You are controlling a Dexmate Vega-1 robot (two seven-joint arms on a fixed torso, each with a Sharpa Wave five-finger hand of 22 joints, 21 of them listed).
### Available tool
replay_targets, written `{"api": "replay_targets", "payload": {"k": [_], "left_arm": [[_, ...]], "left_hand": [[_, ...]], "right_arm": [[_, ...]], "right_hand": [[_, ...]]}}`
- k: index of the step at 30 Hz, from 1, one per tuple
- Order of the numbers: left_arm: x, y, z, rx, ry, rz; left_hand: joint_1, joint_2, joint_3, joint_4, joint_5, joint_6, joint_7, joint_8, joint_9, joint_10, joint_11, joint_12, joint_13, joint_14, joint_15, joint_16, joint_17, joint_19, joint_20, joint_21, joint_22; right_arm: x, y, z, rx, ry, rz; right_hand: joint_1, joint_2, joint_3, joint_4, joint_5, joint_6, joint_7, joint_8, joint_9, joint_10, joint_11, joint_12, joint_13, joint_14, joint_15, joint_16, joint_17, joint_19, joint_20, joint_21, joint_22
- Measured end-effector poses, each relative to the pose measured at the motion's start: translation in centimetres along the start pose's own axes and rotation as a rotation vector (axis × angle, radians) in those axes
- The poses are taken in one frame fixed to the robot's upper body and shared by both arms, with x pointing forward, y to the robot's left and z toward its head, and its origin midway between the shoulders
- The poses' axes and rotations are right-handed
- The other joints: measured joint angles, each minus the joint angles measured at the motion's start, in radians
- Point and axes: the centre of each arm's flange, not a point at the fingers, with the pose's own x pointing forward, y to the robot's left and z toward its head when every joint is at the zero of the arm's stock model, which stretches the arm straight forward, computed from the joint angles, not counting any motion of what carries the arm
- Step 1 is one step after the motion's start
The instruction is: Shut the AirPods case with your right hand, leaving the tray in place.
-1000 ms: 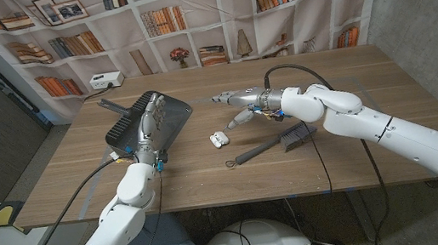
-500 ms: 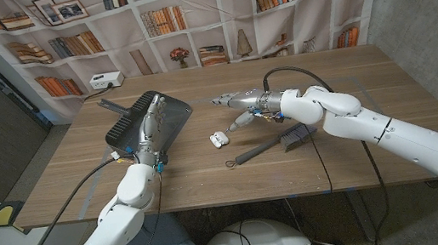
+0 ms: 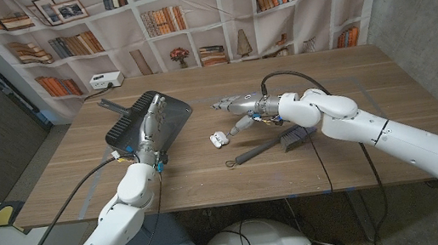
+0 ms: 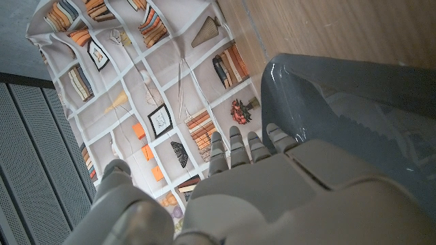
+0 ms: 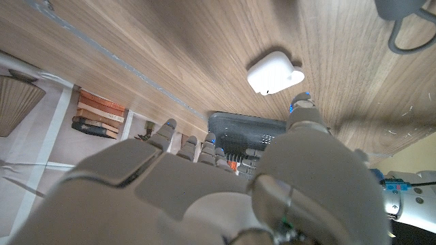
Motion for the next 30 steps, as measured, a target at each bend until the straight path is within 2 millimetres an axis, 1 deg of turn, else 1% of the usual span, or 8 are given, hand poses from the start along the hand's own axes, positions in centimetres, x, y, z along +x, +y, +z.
{"api": "replay_targets", "payload": {"k": [3,5,8,13,15,21,26,30], "left_arm": [[-0.03,0.03,-0.02,-0.001,-0.007,0.000],[-0.06,0.02,-0.09,-0.002,-0.012,0.002],[-0.09,-0.02,-0.03,-0.005,-0.021,0.003],[-0.03,-0.12,0.10,-0.007,-0.032,0.002],[-0.02,-0.24,0.19,-0.009,-0.037,-0.003],[0.04,-0.46,0.43,-0.005,-0.043,-0.021],[0.05,-0.80,0.63,-0.005,-0.044,-0.041],[0.01,-0.95,0.65,-0.005,-0.042,-0.046]], "left_hand": [[0.002,0.002,0.000,0.000,0.004,0.004,0.004,0.004,0.000,0.004,-0.004,0.000,0.000,0.006,-0.001,0.000,-0.002,0.015,-0.014,0.004,0.000],[0.013,0.013,0.000,0.000,0.004,0.009,0.009,0.004,0.000,0.013,0.002,0.004,0.000,0.011,0.000,0.000,-0.003,0.028,-0.017,0.004,0.000],[0.016,0.016,0.003,0.003,0.004,0.010,0.010,0.004,0.000,0.013,0.002,0.005,0.000,0.011,0.000,0.000,-0.003,0.029,-0.018,0.004,0.000],[0.031,0.012,0.006,0.000,0.004,0.010,0.010,0.004,0.000,0.018,0.008,0.005,0.000,0.016,0.005,0.000,-0.003,0.070,0.013,0.016,0.000],[0.031,0.012,0.006,0.000,0.004,0.008,0.008,0.004,0.000,0.018,0.007,0.005,0.000,0.016,0.005,0.000,-0.003,0.079,0.014,0.016,0.000],[0.040,0.014,0.006,0.000,0.004,-0.010,0.011,0.004,0.000,0.003,0.022,0.003,0.000,0.016,0.006,0.000,-0.003,0.080,0.013,0.016,0.000],[0.040,0.014,0.006,0.000,0.004,-0.015,0.006,0.004,0.005,0.003,0.022,0.000,0.000,0.012,0.009,0.000,-0.003,0.078,0.010,0.016,0.000],[0.040,0.014,0.006,0.000,0.004,-0.015,0.006,0.004,0.005,0.000,0.018,0.000,0.000,0.012,0.009,0.000,-0.003,0.073,0.005,0.016,0.000]], "right_arm": [[0.10,0.12,0.01,-0.006,0.000,0.005],[0.15,0.18,0.00,-0.012,0.001,0.008],[0.22,0.31,-0.01,-0.023,0.003,0.014],[0.32,0.43,0.09,-0.044,0.005,0.023],[0.37,0.47,0.13,-0.051,0.005,0.027],[0.46,0.57,0.30,-0.074,0.002,0.038],[0.51,0.69,0.45,-0.088,-0.002,0.046],[0.58,0.82,0.52,-0.101,-0.005,0.057]], "right_hand": [[0.003,0.003,0.000,0.000,0.000,0.000,0.000,0.001,0.000,0.000,0.000,0.004,0.000,0.000,0.000,0.001,0.000,0.000,0.000,0.000,0.000],[0.003,0.003,0.000,0.000,0.000,0.000,0.000,0.001,0.000,0.000,0.000,0.004,0.000,0.000,0.000,0.001,0.000,0.000,0.000,0.000,0.000],[0.007,-0.001,0.000,0.000,0.000,0.000,0.000,0.001,0.000,0.000,0.000,0.005,0.004,0.000,0.000,0.001,0.000,0.000,0.000,0.000,0.000],[0.011,0.003,0.000,0.000,0.000,0.000,0.000,0.001,0.000,0.005,-0.003,0.009,0.004,0.000,-0.008,0.005,0.000,0.000,0.000,0.000,0.000],[0.011,0.003,0.003,0.003,0.000,0.000,0.000,0.001,0.000,0.005,-0.003,0.009,0.004,0.000,-0.008,0.005,0.000,0.000,0.000,0.000,0.000],[0.016,0.008,0.005,0.006,-0.001,0.000,0.000,0.004,0.005,0.008,-0.006,0.013,0.004,0.000,-0.008,0.005,0.000,0.003,-0.003,0.004,0.000],[0.020,0.012,0.005,0.006,-0.001,0.000,0.000,0.004,0.005,0.008,-0.006,0.016,0.009,-0.001,-0.017,0.005,0.000,0.006,-0.006,0.008,0.000],[0.029,0.011,0.005,0.005,0.004,0.000,0.000,0.004,0.005,0.008,-0.006,0.017,0.009,-0.001,-0.017,0.005,0.000,0.009,-0.002,0.008,0.000]]}}
